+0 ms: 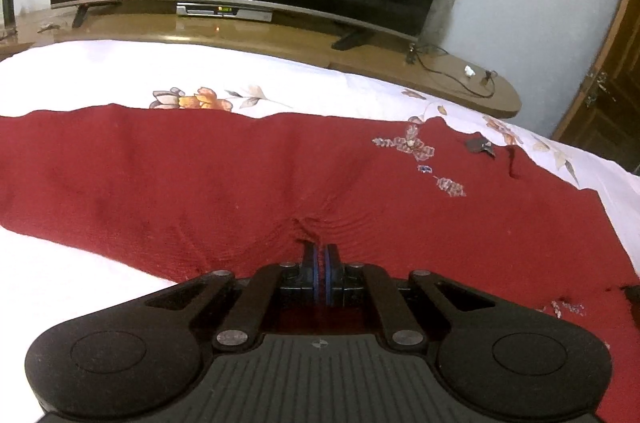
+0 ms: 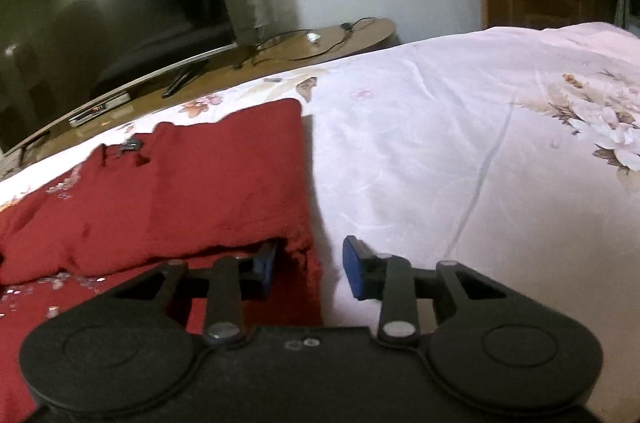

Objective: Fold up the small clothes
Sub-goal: 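Grasp the other sleeve cuff with the left gripper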

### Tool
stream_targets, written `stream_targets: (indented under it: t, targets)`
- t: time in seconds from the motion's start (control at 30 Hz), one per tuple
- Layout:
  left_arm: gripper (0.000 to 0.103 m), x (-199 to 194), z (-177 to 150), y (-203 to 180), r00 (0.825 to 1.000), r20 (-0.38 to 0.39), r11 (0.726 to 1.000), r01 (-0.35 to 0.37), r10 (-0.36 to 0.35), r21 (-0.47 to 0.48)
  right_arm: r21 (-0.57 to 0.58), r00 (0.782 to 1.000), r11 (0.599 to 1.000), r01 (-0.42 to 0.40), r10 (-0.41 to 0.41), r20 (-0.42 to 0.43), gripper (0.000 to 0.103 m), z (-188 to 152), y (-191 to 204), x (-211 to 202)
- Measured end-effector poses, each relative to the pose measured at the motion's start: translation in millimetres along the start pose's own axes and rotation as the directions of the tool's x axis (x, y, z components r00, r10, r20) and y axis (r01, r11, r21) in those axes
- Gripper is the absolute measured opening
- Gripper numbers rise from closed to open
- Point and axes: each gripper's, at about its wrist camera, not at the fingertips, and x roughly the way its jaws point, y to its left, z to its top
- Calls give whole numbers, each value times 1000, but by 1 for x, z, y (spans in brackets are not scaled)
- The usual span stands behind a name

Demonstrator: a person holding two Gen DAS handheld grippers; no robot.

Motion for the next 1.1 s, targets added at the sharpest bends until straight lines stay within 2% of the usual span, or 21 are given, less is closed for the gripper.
stream_targets:
  t: [0.03, 0.07, 0.17, 0.27, 0.33, 0.37, 0.4, 0.43, 0.47, 0.53, 0.63, 0.7, 0.73, 0.77, 0.8, 0.83, 0.87, 0.9, 0.97, 1.03, 1.1]
  targets:
    - [3, 0, -1, 0, 1000, 2, 1000, 1, -1, 3, 11, 999, 999, -32, 32, 22, 33, 4, -3, -8]
    - [3, 0, -2, 0, 1000, 3, 1000, 1, -1, 8, 14, 996, 998, -57, 56, 65, 42, 8, -6, -18]
    - [2, 1, -2, -2, 1000, 6, 1000, -4, 3, 12, 21, 986, 994, -103, 99, 136, 46, 32, -12, -15]
    - [2, 3, -2, -2, 1000, 9, 1000, -2, 2, 0, 168, 981, 966, -195, 189, 54, 47, 61, -30, 36]
    - [2, 4, -3, 0, 1000, 12, 1000, 4, -4, -14, 226, 977, 952, -208, 213, 1, 48, 70, -39, 71]
    - [2, 3, -3, 0, 1000, 11, 1000, 5, -5, -16, 242, 973, 946, -217, 231, -27, 47, 71, -41, 84]
    - [3, 2, -2, 0, 1000, 15, 1000, 7, -7, -13, 243, 968, 942, -232, 247, -34, 35, 71, -41, 92]
    - [3, -1, -2, 0, 999, 33, 1000, 8, -8, -10, 211, 966, 947, -244, 255, -28, 16, 71, -39, 94]
    - [3, -4, -3, -1, 999, 49, 1000, -2, 3, -4, 172, 969, 958, -230, 242, -49, 8, 72, -34, 95]
    - [3, 1, -5, -2, 999, 32, 999, -41, 40, 31, 124, 981, 973, -195, 196, 0, 7, 76, -34, 83]
    - [3, 3, -8, -11, 997, 50, 993, -68, 64, 95, 85, 988, 985, -149, 151, -22, 6, 67, -35, 97]
    - [4, -1, -6, -8, 997, 54, 995, -53, 49, 79, 47, 990, 990, -134, 135, -27, 10, 69, -28, 94]
    - [21, -8, -6, -4, 997, 64, 997, -49, 46, 62, 52, 990, 990, -134, 136, -33, 14, 70, -26, 91]
    - [67, -17, -6, 0, 994, 93, 996, -68, 63, 50, 58, 990, 989, -133, 135, -33, 26, 70, -25, 86]
    - [93, -33, -10, 6, 981, 159, 992, -121, 113, 38, 57, 991, 990, -130, 131, -18, 39, 70, -24, 77]
    - [102, -48, -14, 15, 962, 233, 989, -149, 140, 20, 42, 991, 990, -131, 131, 16, 46, 69, -25, 64]
    - [102, -63, -18, 30, 954, 274, 993, -122, 119, -7, 22, 990, 991, -134, 133, 49, 54, 67, -26, 53]
    - [101, -71, -18, 48, 958, 265, 994, -95, 105, -53, 5, 988, 990, -139, 138, 65, 54, 62, -26, 42]
    - [79, -82, -20, 91, 954, 245, 976, -130, 170, -173, -8, 987, 989, -147, 147, 66, 54, 49, -27, 21]
    - [64, -89, -20, 139, 954, 209, 940, -143, 214, -309, 4, 987, 988, -151, 151, 53, 54, 34, -31, 2]
    - [59, -97, -24, 193, 950, 203, 867, -112, 236, -487, 25, 989, 989, -143, 142, 43, 54, 22, -33, -15]
